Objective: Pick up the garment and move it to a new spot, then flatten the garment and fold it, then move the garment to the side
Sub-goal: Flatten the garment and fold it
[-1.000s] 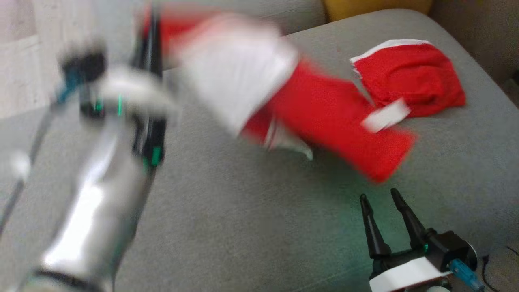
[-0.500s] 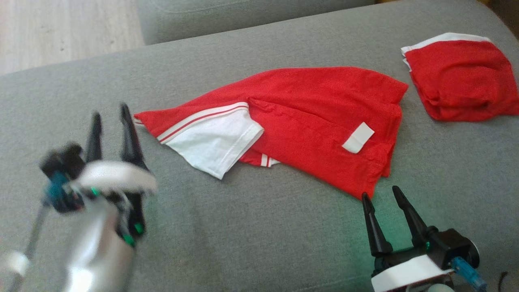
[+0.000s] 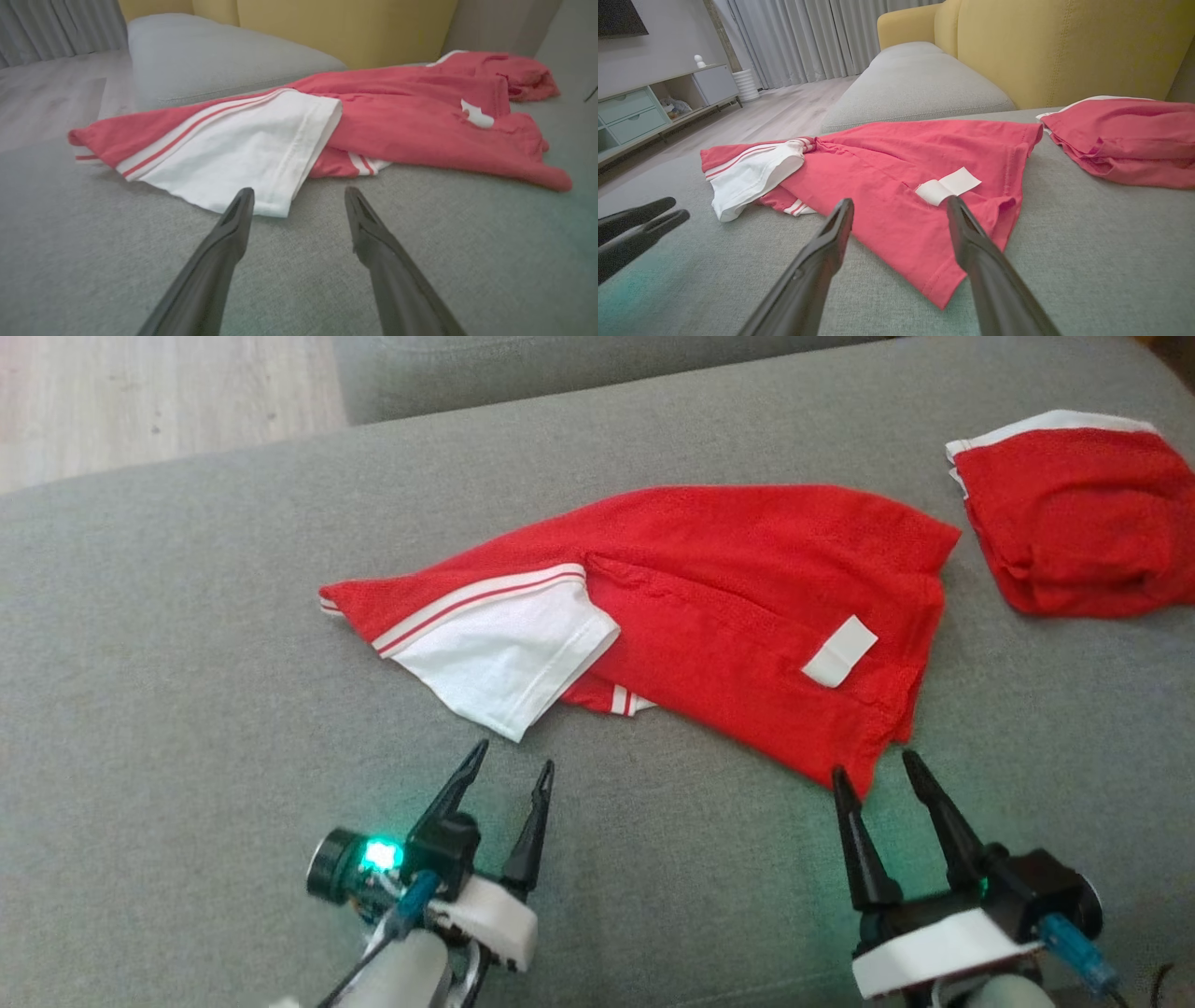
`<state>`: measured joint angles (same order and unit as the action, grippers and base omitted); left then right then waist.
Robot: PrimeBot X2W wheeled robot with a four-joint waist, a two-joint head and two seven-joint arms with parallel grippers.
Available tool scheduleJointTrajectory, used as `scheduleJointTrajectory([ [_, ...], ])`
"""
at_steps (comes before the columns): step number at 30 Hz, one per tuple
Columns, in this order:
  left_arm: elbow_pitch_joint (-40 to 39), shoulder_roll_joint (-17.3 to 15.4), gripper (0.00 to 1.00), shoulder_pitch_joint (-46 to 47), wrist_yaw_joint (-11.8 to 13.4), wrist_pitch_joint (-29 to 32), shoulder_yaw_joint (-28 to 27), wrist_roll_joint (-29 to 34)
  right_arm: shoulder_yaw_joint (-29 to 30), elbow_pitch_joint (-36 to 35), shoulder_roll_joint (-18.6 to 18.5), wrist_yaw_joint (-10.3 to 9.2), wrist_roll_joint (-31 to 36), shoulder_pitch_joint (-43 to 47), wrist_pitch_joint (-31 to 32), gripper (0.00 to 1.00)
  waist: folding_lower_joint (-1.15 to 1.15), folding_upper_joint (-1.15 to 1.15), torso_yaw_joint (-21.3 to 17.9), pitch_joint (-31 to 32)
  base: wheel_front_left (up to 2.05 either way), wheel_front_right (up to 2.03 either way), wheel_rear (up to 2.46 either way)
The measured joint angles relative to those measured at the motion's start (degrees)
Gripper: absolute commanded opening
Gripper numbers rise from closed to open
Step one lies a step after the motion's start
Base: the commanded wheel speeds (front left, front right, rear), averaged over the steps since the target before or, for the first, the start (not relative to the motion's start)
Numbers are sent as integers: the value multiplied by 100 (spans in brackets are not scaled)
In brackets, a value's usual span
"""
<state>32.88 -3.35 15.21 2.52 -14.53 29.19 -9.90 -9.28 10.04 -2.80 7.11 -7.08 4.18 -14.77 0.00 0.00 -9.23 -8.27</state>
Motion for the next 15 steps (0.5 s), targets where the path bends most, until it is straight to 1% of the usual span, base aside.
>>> scheduleJointTrajectory([
  [2, 158, 5, 100, 121, -1, 0, 51, 63, -14, -1, 0, 0, -9, -47, 0, 100, 0, 0, -20, -30, 0, 0, 0],
  [8, 951, 24, 100, 725, -29, 0, 87, 54, -87, 13, 2, 0, -48, -192, -1, 100, 0, 0, -181, -185, 0, 0, 0],
  [14, 1522, 46, 100, 973, -51, 0, 102, -19, -87, 33, 3, 0, -49, -231, 0, 100, 0, 0, -315, -270, 0, 0, 0],
  [15, 1567, 47, 81, 994, -51, 0, 112, -20, -88, 32, 3, -1, -49, -241, 0, 100, 0, 0, -329, -279, 0, 0, 0],
])
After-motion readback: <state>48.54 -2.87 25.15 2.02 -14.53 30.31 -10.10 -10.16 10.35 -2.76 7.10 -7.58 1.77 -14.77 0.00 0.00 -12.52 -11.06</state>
